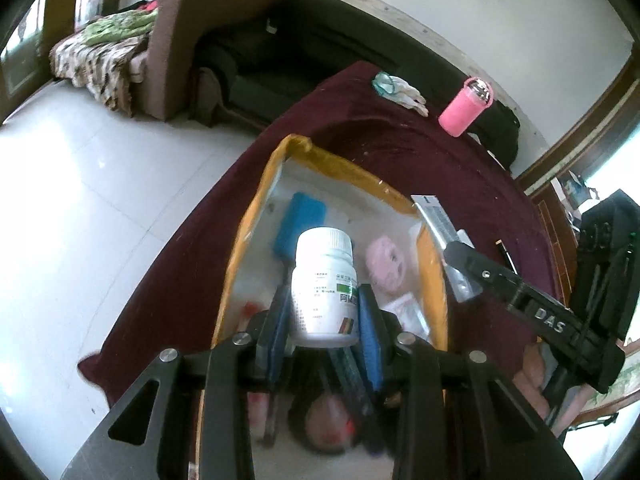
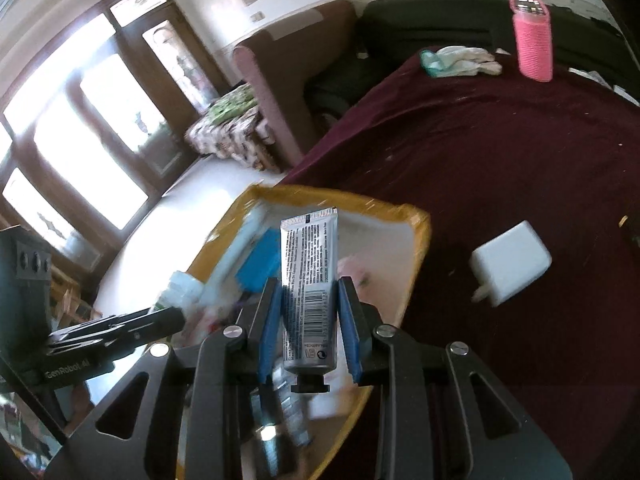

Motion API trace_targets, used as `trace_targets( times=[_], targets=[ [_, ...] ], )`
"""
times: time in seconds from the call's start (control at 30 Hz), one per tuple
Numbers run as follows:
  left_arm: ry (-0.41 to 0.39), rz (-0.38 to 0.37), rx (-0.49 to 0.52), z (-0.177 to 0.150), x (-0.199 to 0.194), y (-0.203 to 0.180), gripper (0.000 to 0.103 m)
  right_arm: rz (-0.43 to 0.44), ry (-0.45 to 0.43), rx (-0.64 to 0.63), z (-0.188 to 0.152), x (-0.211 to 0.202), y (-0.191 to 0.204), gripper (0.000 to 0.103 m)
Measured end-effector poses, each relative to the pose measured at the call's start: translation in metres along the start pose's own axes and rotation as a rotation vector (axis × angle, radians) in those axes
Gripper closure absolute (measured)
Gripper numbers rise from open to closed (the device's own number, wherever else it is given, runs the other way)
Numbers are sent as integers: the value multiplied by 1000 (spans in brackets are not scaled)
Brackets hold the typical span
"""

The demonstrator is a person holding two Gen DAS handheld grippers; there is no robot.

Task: Organize objects
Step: 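Carry the pill bottle with the left tool while the right tool carries the tube over the tray, then open both tools to drop the bottle and tube into the tray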

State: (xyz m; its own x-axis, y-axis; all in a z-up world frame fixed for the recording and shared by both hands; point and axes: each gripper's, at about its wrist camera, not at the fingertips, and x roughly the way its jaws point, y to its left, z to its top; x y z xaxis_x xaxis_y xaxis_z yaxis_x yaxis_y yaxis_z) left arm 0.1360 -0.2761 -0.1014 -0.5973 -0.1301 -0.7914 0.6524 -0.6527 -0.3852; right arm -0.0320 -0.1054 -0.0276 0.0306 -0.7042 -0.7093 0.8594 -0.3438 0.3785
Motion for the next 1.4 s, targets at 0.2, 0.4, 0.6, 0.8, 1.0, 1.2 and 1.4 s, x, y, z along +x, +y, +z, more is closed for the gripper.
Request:
trace_targets(
  times=[0.2,0.4,0.6,0.8,1.0,1.2,1.4],
  targets=[
    [47,-8,43,27,29,-18,75,-10,42,14,16,28,-17,77],
    [85,6,34,39,55,-18,75,-34,72,8,15,48,-23,77],
    [123,28,39,41,73,-15,75,-62,79,-22,10,54,-20,77],
    [143,33,71,42,80,-23,75,-120,82,-73,1,54,-9,77],
    [161,48,70,46,88,-26,75,-115,82,-77,-2,55,-10,77],
    [145,46,57,47,87,-25,74,-103,61,-67,-2,55,-11,76],
    [100,42,46,45,70,-24,68,-41,50,-44,0,53,-17,72]
  ],
)
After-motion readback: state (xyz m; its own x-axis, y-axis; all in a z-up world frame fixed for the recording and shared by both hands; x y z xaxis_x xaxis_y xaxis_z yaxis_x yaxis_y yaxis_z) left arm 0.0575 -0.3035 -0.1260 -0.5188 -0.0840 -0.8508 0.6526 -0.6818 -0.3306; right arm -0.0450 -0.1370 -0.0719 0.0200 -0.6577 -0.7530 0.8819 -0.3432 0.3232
